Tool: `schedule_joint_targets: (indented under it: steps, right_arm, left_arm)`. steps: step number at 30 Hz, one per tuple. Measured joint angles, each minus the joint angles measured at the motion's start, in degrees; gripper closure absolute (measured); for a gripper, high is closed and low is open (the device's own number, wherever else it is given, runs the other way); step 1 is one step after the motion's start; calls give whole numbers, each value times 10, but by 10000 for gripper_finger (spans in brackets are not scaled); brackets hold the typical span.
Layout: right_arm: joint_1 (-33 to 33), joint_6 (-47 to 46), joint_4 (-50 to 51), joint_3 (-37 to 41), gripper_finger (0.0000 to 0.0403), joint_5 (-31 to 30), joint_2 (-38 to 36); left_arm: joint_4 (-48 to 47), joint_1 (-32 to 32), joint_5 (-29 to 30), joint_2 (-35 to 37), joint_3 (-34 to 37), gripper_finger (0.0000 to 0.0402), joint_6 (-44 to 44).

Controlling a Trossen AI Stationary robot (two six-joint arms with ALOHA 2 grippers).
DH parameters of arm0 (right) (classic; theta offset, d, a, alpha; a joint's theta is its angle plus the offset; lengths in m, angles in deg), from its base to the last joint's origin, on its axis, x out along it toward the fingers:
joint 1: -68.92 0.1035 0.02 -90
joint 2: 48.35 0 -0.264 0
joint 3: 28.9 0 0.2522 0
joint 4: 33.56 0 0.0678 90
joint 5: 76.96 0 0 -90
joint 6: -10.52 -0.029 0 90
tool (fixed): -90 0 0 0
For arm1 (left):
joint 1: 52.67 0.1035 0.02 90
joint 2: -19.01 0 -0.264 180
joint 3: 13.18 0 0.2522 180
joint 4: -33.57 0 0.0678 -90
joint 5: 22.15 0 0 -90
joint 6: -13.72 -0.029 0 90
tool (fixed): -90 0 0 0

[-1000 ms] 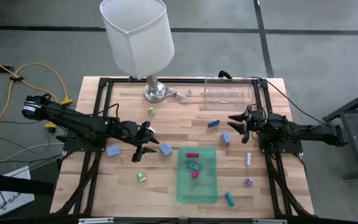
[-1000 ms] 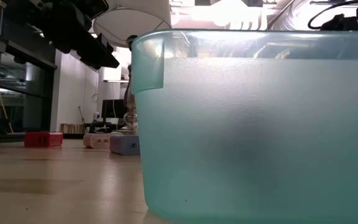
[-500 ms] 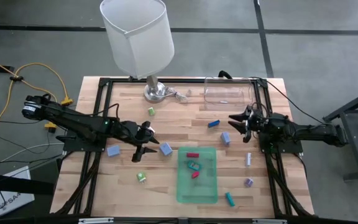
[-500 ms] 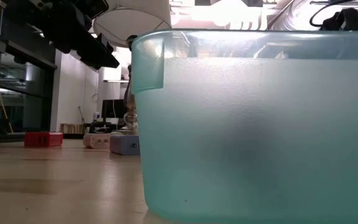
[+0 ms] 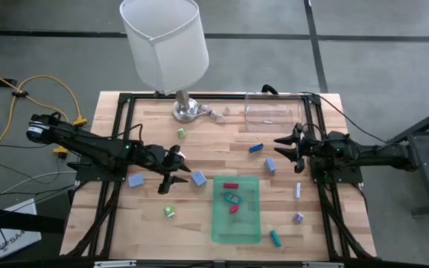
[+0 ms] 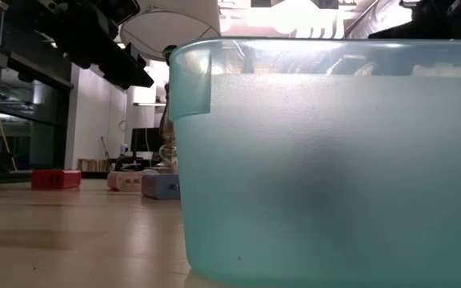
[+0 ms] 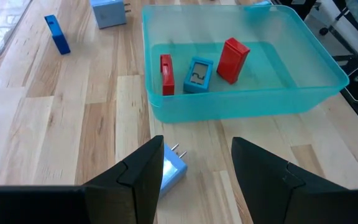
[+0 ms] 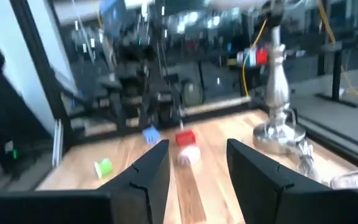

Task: Pick & Place Office items
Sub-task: Put the blue digital clock into the green bin

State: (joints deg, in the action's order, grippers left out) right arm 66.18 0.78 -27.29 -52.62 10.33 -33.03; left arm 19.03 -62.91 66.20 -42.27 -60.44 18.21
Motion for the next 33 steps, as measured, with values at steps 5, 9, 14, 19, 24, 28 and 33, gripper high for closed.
schedule_joint_targets:
  steps: [5, 9, 14, 19, 24, 28, 33]
  right_arm:
    - [41, 40, 53, -85, 256, -4, 95]
    - [78, 75, 93, -154, 256, -50, 176]
    - [93, 130, 180, -229, 256, -143, 263]
    - [57, 166, 268, -298, 256, -136, 362]
    - [-9, 201, 346, -360, 256, -77, 463]
    - [-60, 243, 386, -388, 256, -42, 524]
    - [-111, 295, 390, -393, 256, 9, 573]
  left_arm:
    - [0, 0, 0, 0, 0, 218, 0]
    - [0, 0, 0, 0, 0, 218, 0]
    - [0, 0, 0, 0, 0, 218, 0]
    - [0, 0, 0, 0, 0, 218, 0]
    - [5, 0, 0, 0, 0, 218, 0]
    - [7, 0, 0, 0, 0, 218, 0]
    - [9, 0, 0, 0, 0, 218, 0]
